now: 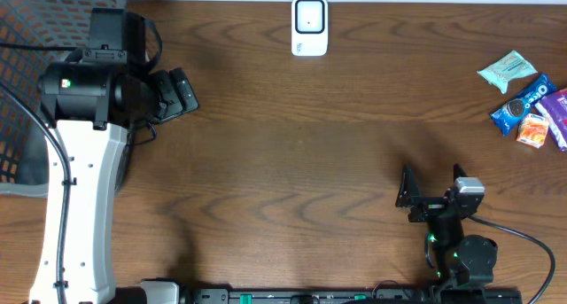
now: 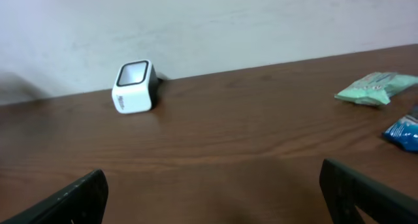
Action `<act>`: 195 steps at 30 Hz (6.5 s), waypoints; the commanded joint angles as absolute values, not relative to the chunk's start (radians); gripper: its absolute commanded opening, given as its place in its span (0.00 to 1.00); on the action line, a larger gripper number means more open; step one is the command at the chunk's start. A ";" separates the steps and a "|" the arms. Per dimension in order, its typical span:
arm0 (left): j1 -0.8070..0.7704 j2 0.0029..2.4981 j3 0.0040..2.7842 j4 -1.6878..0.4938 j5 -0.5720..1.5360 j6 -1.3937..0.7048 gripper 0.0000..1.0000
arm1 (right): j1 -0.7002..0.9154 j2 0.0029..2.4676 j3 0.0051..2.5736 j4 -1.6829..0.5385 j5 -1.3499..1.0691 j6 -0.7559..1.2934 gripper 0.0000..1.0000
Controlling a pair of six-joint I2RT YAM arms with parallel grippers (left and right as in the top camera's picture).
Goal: Scan the item barcode
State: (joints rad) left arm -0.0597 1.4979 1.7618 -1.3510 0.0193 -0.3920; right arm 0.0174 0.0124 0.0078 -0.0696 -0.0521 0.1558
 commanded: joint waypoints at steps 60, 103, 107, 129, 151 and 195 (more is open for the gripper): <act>-0.056 1.504 1.765 -1.370 -0.066 -0.356 0.98 | 0.008 0.005 0.005 -0.073 -0.045 0.006 0.99; -0.056 0.221 0.550 -0.727 0.034 -0.182 0.98 | 0.008 0.005 0.005 -0.073 -0.045 0.006 0.99; -0.056 0.127 0.444 -0.596 0.042 -0.172 0.98 | 0.008 0.005 0.005 -0.073 -0.045 0.006 0.99; -0.022 0.001 0.071 0.060 0.121 -0.072 0.98 | 0.008 0.005 0.005 -0.073 -0.046 0.006 0.99; -0.022 0.001 0.004 -0.064 -0.121 -0.090 0.98 | 0.008 0.005 0.005 -0.073 -0.045 0.006 0.99; -0.022 0.003 0.004 -0.069 -0.060 0.030 0.98 | 0.008 0.005 0.005 -0.073 -0.045 0.006 0.99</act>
State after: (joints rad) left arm -0.0269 0.0105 0.0212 -0.0261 -0.0540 0.0235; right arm 0.0174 0.0116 0.0078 -0.0696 -0.0509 0.0166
